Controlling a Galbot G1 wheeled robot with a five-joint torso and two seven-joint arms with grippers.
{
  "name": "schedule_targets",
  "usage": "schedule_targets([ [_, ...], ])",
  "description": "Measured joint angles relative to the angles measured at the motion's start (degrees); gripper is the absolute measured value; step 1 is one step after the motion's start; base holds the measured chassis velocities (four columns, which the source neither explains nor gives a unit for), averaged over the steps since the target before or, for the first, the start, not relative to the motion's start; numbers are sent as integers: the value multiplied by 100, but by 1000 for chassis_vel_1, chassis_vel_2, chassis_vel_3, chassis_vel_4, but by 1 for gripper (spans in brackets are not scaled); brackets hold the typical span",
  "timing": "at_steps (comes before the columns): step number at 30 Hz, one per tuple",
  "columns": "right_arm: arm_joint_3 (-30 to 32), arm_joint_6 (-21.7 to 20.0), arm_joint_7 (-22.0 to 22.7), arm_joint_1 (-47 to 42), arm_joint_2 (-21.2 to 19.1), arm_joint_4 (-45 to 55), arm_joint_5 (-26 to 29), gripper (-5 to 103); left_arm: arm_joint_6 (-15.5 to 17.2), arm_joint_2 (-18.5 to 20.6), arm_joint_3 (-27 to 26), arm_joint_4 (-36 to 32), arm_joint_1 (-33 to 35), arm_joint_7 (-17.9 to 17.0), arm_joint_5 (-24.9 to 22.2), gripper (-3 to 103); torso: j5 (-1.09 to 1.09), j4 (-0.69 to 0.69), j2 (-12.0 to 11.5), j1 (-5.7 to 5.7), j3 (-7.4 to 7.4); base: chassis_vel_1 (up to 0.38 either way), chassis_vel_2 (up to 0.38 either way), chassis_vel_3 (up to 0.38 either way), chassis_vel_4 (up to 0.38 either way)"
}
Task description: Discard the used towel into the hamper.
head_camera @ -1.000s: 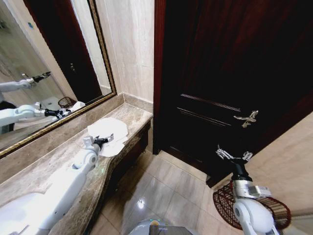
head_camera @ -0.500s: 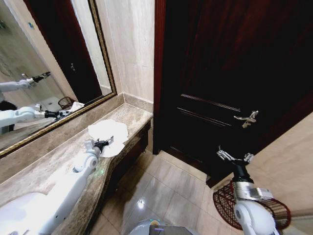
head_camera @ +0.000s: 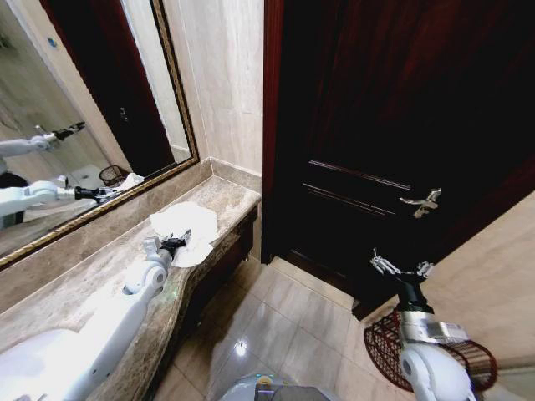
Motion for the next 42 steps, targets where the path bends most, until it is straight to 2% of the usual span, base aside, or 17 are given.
schedule_targets([
  [2, -2, -51, 56, 10, -17, 40, 15, 100, -44, 0, -29, -49, 38, 91, 10, 36, 0, 0, 0, 0, 0, 0, 0, 0, 0],
  [4, -2, -48, 74, 35, -30, 41, -11, 100, -83, -5, -54, -127, 70, 152, 14, 25, 0, 0, 0, 0, 0, 0, 0, 0, 0],
  [6, -2, -47, 76, 36, -30, 40, -14, 100, -91, -7, -57, -136, 74, 154, 15, 25, 0, 0, 0, 0, 0, 0, 0, 0, 0],
  [10, -5, -36, 118, 34, -9, 40, -26, 100, -127, -29, -95, -218, 122, 150, 27, 10, 1, 0, 0, 0, -1, 0, 0, 0, 0],
  [12, -6, -36, 138, 38, -8, 40, -27, 100, -129, -34, -105, -234, 138, 152, 28, 10, 1, 0, 0, 0, -1, 0, 0, 0, 0],
  [14, 4, -127, 311, 46, 5, 42, -103, 100, -345, -70, -163, -283, 232, 363, 26, 5, 2, 0, 0, 0, -1, 0, 0, 0, 0],
  [15, 4, -127, 311, 46, 5, 42, -103, 100, -345, -70, -163, -283, 232, 363, 26, 5, 2, 0, 0, 0, -1, 0, 0, 0, 0],
  [17, 3, -250, 463, 5, 45, 67, -109, 100, -671, -200, -265, -366, 397, 581, 23, 4, 2, -1, 0, 0, -1, 0, 0, 0, 0],
  [23, -7, -260, 481, -29, 65, 60, -100, 100, -955, -403, -370, -579, 720, 808, 131, 4, 2, 1, 0, -1, -1, 0, 0, 0, 0],
  [28, -41, -201, 472, -6, 82, 88, -60, 100, -1411, -615, -440, -878, 936, 1035, 267, 4, 2, 0, 0, -1, -1, 0, 0, 0, 0],
  [30, -46, -183, 474, -6, 95, 89, -57, 100, -1477, -655, -449, -927, 963, 1041, 311, 4, 2, 0, 0, -1, -1, 0, 0, 0, 0],
  [31, -44, -138, 483, -7, 133, 89, -35, 100, -1741, -818, -490, -1082, 1063, 1047, 551, 4, 2, -1, 0, -1, -1, 0, 0, 0, 0],
  [33, -36, -125, 488, -12, 145, 89, -23, 100, -1798, -889, -508, -1168, 1114, 1042, 640, 4, 3, -1, 0, -1, -1, 0, 0, 0, 0],
  [36, 9, -44, 456, -35, 140, 87, 19, 100, -2030, -1277, -570, -1722, 1471, 972, 903, 4, 2, 0, 0, -1, -1, 0, 0, 0, 0],
  [38, 19, -19, 436, -37, 136, 88, 27, 100, -2071, -1374, -578, -1880, 1585, 942, 980, 4, 1, -1, 0, -1, -1, 0, 0, 0, 0],
  [42, 58, 65, 197, -78, 131, 87, 102, 100, -2247, -1691, -575, -2429, 2031, 861, 1281, 4, 2, 0, 0, -1, -1, 0, 0, 0, 0],
])
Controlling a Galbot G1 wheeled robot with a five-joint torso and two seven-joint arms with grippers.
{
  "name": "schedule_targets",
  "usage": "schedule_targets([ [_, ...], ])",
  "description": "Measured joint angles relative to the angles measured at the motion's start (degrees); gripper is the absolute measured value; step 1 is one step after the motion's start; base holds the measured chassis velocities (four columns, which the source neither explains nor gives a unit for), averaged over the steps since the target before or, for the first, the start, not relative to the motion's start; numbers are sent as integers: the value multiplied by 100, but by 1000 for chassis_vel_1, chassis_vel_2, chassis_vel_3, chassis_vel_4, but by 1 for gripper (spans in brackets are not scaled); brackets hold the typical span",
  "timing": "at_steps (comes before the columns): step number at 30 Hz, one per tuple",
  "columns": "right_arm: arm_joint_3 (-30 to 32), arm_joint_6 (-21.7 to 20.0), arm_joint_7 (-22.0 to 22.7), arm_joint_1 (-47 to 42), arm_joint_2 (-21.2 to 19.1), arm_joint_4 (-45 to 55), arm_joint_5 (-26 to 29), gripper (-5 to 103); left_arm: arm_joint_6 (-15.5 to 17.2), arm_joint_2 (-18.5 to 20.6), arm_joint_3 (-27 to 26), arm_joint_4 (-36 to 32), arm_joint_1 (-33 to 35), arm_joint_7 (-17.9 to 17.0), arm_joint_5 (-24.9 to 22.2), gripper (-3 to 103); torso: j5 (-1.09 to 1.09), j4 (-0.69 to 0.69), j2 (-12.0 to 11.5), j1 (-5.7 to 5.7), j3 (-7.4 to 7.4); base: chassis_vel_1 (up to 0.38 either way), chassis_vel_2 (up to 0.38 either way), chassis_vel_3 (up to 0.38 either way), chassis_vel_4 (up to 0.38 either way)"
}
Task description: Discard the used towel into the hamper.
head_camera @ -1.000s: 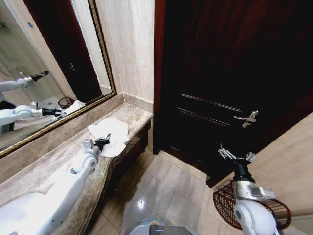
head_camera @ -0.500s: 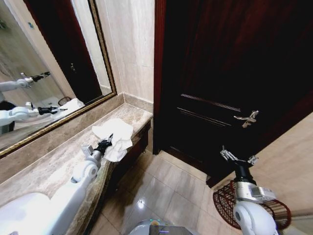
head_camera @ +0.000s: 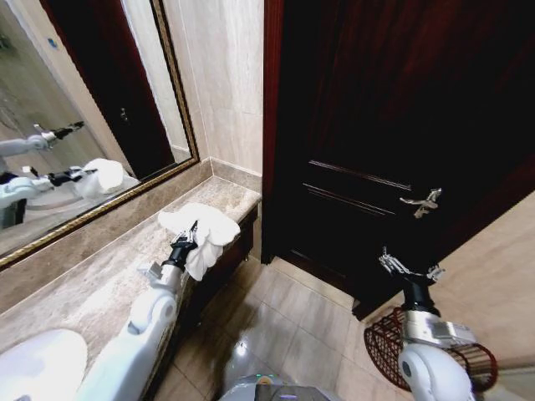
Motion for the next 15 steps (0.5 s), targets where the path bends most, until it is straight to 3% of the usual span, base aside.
schedule_targets([
  [3, -4, 111, -165, -7, 45, 0, 22, 100, -140, -266, 101, -578, 577, -148, 366, 4, 1, 1, 0, 0, 0, 0, 0, 0, 0],
  [8, -17, 230, -308, 1, 118, -4, 65, 100, -383, -345, 101, -760, 914, -207, 900, 4, 0, 0, 0, 0, 0, 0, 0, 0, 0],
  [15, -43, 316, -335, -6, 205, 3, 16, 100, -338, -326, 92, -875, 1077, -164, 1055, 4, 0, 0, 0, 0, 0, 0, 0, 0, 0],
])
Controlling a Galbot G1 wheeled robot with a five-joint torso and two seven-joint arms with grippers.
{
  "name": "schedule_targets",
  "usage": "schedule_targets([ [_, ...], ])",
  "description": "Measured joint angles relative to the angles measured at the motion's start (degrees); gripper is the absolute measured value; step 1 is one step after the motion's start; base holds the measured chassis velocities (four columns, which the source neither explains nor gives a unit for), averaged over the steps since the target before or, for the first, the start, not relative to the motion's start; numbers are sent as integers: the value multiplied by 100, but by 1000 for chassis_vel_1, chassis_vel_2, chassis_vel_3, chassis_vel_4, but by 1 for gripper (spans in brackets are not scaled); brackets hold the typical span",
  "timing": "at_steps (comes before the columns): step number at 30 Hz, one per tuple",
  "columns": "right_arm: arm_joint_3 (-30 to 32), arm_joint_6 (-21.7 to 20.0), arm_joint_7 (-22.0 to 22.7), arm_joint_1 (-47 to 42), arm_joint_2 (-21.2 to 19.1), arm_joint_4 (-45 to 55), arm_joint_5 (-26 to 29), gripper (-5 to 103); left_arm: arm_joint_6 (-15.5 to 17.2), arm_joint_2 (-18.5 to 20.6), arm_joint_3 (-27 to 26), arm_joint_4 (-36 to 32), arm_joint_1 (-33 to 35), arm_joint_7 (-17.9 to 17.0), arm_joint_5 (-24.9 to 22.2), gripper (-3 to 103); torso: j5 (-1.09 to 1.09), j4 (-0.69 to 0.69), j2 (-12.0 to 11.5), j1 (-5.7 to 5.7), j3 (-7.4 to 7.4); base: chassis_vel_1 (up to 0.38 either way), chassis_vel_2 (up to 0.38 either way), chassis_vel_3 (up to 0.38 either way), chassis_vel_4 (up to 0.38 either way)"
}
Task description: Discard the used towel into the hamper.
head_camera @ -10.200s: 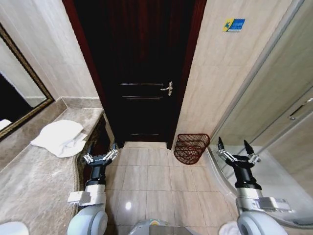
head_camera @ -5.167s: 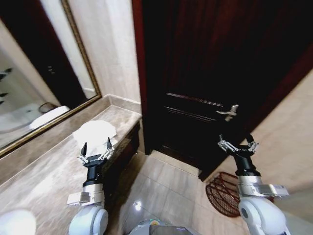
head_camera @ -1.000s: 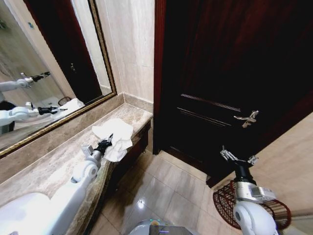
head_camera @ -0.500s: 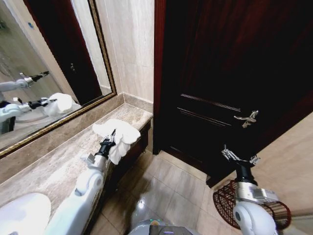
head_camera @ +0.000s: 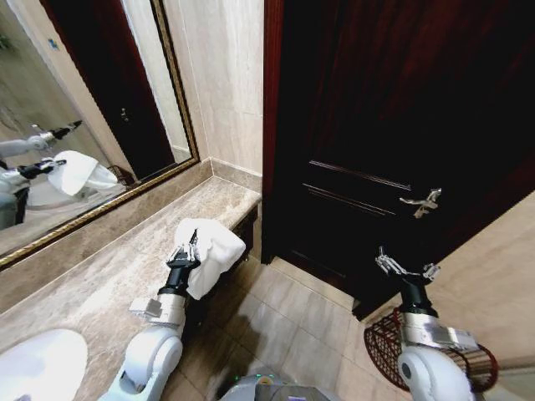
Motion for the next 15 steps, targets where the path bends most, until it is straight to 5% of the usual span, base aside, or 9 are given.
schedule_targets([
  [15, 107, 51, -10, -251, 44, 144, -16, 100, 167, 143, 185, 132, -51, 160, -19, 4, -1, -1, -1, 0, 0, -11, -9, -7, -9],
])
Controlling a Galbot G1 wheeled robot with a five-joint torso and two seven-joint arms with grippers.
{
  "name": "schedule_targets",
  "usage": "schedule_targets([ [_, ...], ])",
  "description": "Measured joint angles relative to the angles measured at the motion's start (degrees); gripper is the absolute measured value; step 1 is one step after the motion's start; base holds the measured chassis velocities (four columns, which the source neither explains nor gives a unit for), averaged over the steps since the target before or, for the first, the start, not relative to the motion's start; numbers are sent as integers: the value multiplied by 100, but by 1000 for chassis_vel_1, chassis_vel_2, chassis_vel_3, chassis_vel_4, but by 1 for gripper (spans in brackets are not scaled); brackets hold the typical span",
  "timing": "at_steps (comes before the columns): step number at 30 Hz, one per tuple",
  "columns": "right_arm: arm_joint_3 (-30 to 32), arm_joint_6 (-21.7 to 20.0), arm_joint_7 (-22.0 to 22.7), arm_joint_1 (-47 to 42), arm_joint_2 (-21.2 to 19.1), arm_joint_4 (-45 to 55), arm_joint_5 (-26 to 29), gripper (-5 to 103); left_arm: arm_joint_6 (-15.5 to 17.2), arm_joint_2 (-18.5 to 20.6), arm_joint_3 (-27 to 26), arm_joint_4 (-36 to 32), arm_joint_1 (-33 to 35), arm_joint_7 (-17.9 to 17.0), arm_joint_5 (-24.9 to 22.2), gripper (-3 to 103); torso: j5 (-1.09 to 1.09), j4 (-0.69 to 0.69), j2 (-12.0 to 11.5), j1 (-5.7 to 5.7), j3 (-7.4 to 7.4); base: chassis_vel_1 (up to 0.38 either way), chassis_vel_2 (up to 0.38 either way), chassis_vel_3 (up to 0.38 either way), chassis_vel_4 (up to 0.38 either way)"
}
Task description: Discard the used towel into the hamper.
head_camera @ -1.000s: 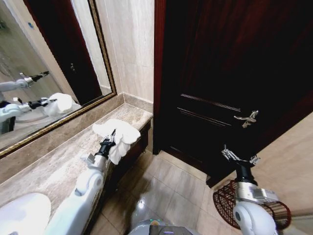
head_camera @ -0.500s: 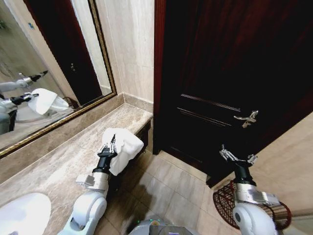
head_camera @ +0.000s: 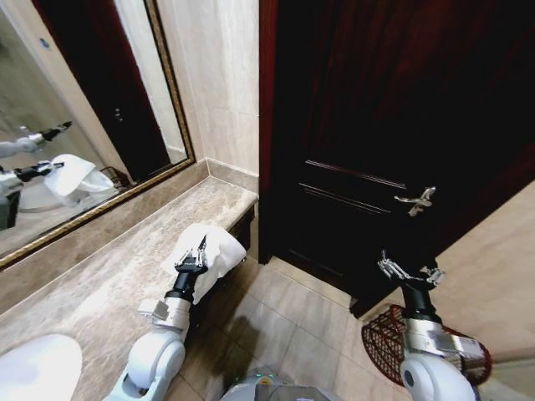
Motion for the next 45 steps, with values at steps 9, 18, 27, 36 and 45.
schedule_targets([
  [9, -3, -2, 37, -61, -80, 57, -13, 100, 5, 95, -23, -6, -14, 46, -61, 4, -1, 1, 0, 0, 0, -78, -78, -85, -79],
  [18, 81, 105, 23, -123, 41, 69, -8, 100, -5, 4, 21, -6, -35, 114, -11, 4, 0, 0, 0, 0, 0, -116, -117, -100, -112],
  [27, 124, 218, 0, -155, 158, 128, -30, 100, -11, -47, 59, -35, -28, 159, 37, 4, 0, 1, 0, 0, 0, -121, -126, -131, -121],
  [36, 86, 256, 12, -141, 238, 192, -183, 100, -20, -78, 89, -35, -88, 174, 45, 4, 0, 2, 0, 0, 0, -119, -126, -128, -127],
  [45, 37, 279, 14, -142, 404, 243, -271, 100, -28, -82, 161, 28, -129, 189, 50, 4, -1, 0, 0, 0, 0, -126, -122, -129, -131],
])
